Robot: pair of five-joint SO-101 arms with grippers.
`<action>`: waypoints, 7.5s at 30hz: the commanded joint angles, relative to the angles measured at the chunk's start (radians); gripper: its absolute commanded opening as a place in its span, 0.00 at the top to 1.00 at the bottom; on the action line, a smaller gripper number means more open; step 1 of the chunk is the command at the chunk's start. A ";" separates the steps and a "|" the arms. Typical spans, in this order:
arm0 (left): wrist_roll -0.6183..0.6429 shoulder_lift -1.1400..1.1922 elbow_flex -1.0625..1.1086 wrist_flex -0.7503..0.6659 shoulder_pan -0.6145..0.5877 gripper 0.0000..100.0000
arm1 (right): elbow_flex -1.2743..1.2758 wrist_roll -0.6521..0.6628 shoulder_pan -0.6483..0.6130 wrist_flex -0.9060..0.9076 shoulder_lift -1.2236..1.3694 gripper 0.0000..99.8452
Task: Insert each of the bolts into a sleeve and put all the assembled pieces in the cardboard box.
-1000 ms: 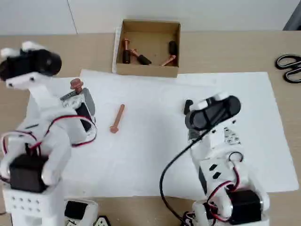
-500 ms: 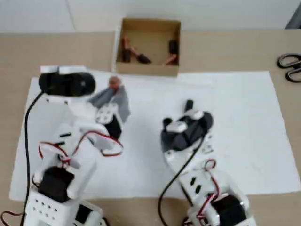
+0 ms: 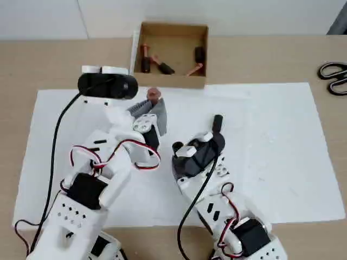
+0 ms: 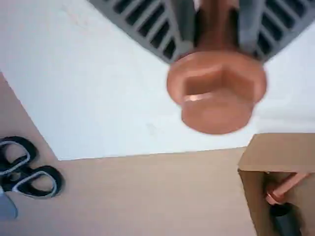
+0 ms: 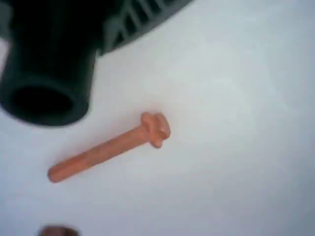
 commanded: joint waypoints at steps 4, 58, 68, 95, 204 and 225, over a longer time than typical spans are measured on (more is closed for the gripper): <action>0.049 0.002 -0.042 0.017 0.057 0.99 | -0.005 -0.014 -0.005 -0.028 -0.018 1.00; 0.044 -0.005 0.127 0.249 0.180 0.99 | -0.006 -0.015 -0.001 -0.028 -0.019 1.00; -0.014 -0.006 0.110 0.233 0.186 0.81 | -0.006 -0.015 -0.001 -0.028 -0.021 1.00; -0.032 -0.153 -0.174 0.583 -0.284 0.80 | -0.008 -0.015 0.087 -0.030 -0.021 1.00; -0.420 -0.671 -0.036 0.804 -0.848 0.80 | -3.075 -0.009 0.466 0.369 2.810 0.83; -0.420 -0.671 -0.038 0.810 -0.853 0.80 | -3.063 -0.014 0.532 0.901 2.408 0.83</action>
